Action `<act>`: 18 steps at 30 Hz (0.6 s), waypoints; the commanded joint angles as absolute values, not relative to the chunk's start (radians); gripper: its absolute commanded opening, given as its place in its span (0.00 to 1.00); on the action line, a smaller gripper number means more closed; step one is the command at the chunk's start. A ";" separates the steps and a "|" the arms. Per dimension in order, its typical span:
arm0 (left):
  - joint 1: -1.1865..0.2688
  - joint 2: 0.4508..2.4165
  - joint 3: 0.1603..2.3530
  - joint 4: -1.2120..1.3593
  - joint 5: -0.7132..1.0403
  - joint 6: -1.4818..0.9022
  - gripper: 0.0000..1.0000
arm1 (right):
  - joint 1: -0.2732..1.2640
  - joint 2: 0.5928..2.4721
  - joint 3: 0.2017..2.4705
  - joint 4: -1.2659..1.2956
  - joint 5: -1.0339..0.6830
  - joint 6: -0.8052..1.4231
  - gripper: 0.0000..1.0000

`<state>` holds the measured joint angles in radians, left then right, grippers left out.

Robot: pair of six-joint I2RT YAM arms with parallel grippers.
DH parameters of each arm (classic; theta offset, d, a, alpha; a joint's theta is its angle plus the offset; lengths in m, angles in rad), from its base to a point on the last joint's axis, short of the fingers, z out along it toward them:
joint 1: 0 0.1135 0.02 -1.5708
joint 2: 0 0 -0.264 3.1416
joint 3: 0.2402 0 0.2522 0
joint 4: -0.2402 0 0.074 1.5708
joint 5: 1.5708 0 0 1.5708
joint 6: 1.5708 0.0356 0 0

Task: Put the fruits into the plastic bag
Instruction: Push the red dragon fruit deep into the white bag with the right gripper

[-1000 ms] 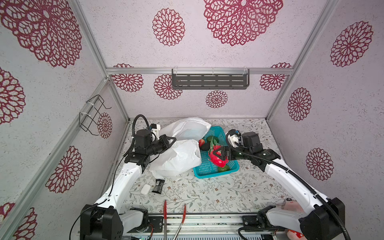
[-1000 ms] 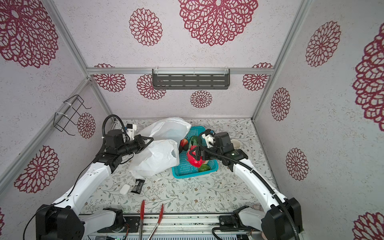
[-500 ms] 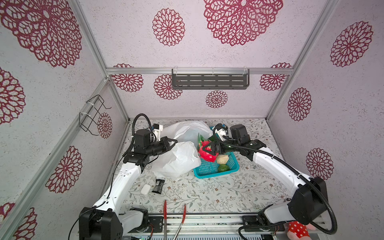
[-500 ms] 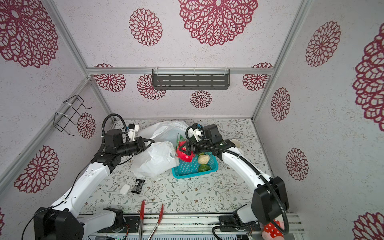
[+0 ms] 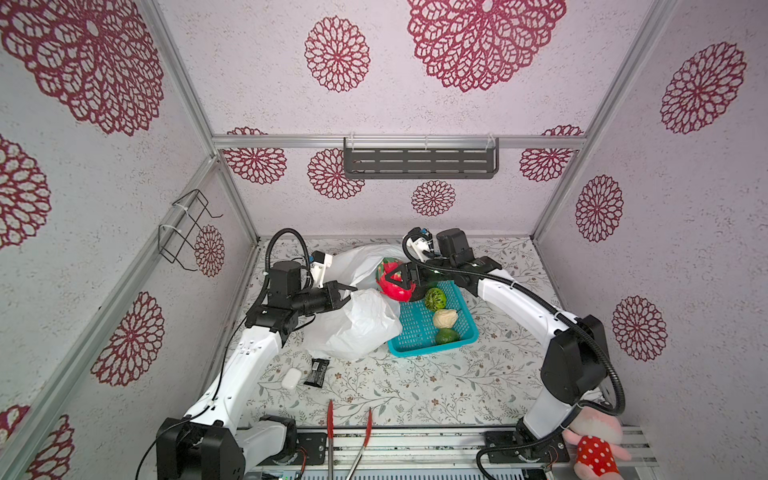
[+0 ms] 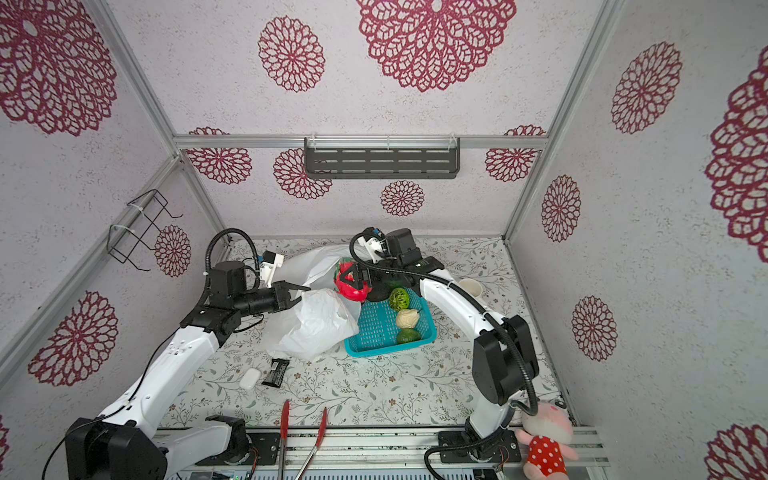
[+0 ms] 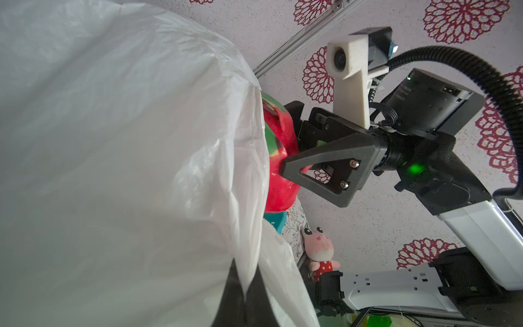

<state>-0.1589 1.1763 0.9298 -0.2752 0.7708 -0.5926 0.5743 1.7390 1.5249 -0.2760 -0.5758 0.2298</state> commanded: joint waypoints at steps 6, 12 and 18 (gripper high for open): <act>-0.163 1.155 0.944 -0.215 0.752 -0.554 0.00 | 0.678 1.796 1.638 -0.166 -0.623 0.227 0.00; -0.162 1.146 0.894 -0.116 0.760 -0.571 0.00 | 0.716 1.843 1.645 -0.125 -0.627 0.251 0.00; -0.163 1.120 0.842 -0.027 0.758 -0.590 0.00 | 0.750 1.907 1.638 -0.069 -0.593 0.295 0.00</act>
